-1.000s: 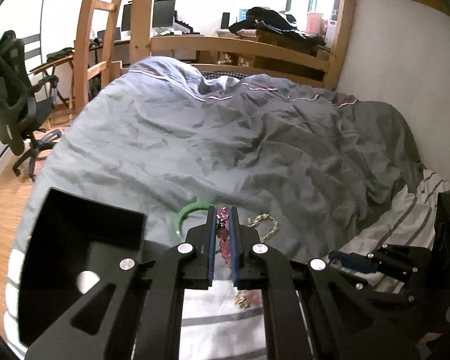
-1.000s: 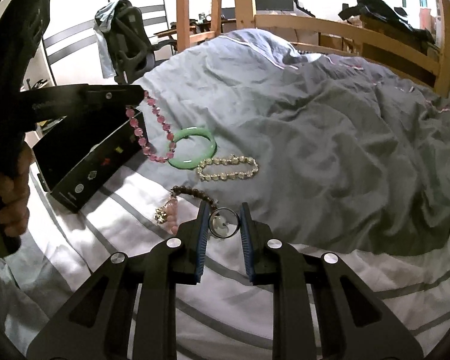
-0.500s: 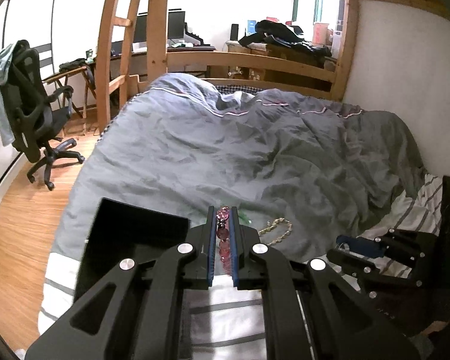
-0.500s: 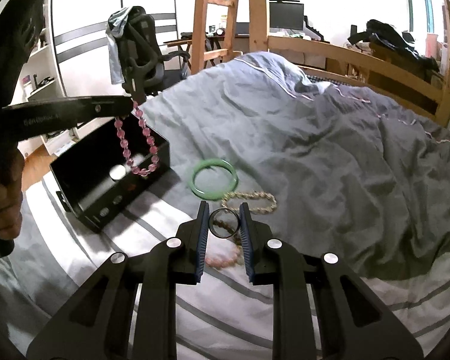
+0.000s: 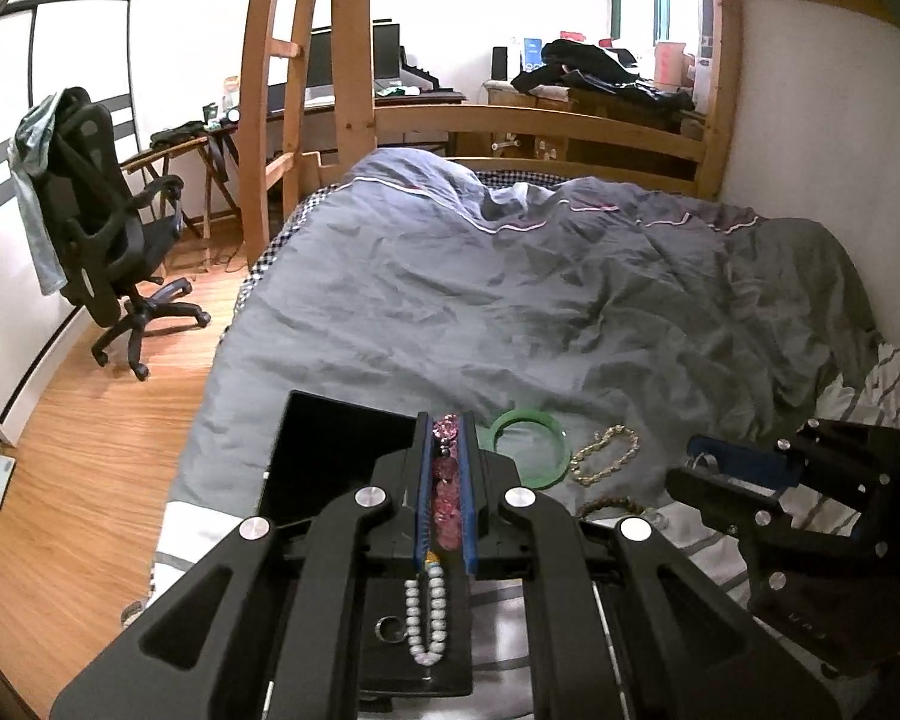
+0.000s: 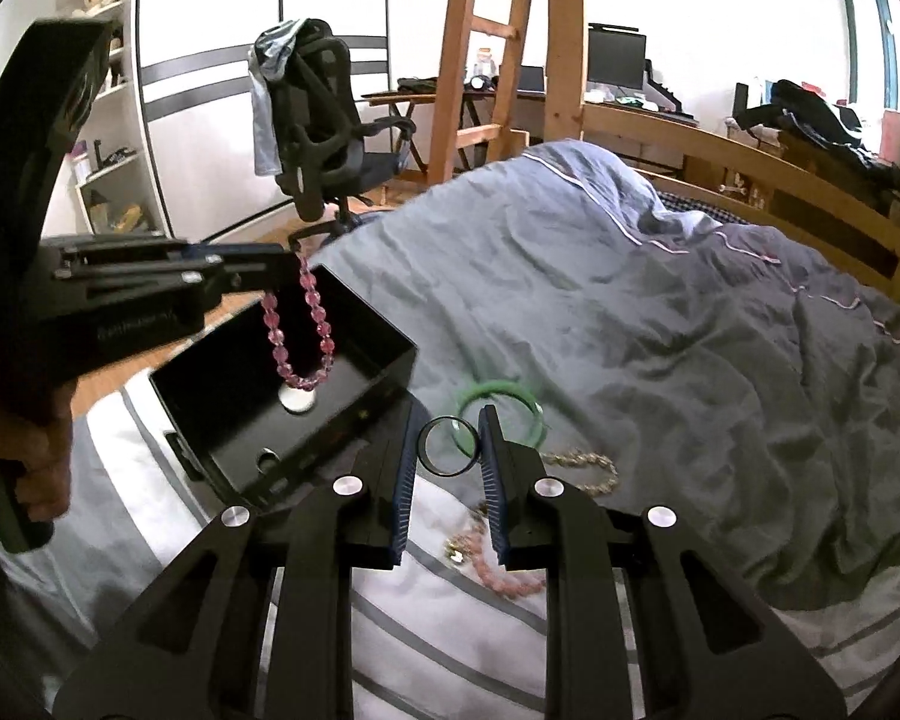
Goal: Organize jewelry
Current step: 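Lift and carry the pink bracelet and ring with both tools over the box, then open both tools to release the pink bracelet and ring into the box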
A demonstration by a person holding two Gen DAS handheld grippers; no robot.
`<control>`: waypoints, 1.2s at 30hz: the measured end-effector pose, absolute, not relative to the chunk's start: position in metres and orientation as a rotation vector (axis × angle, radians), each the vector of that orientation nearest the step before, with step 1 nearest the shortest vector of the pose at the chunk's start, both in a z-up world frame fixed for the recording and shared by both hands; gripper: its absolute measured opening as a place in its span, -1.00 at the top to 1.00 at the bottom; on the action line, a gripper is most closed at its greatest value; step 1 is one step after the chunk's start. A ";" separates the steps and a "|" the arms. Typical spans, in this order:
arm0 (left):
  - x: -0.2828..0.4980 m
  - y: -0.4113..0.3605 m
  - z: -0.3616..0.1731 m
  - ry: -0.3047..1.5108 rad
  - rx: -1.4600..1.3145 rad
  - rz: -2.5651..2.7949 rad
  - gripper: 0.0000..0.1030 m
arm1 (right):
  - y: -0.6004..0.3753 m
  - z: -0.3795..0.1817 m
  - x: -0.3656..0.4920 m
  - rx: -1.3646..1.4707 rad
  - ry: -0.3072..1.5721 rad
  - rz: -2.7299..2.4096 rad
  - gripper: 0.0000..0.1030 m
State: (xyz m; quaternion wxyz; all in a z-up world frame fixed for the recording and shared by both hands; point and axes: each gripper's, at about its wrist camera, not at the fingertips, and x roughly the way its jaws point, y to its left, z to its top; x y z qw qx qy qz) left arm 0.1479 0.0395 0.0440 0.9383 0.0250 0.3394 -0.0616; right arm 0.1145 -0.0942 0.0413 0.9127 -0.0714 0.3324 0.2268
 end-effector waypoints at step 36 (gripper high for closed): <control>0.152 0.125 0.034 0.766 -0.080 0.008 0.85 | 0.011 0.015 0.120 -0.203 0.735 0.663 0.59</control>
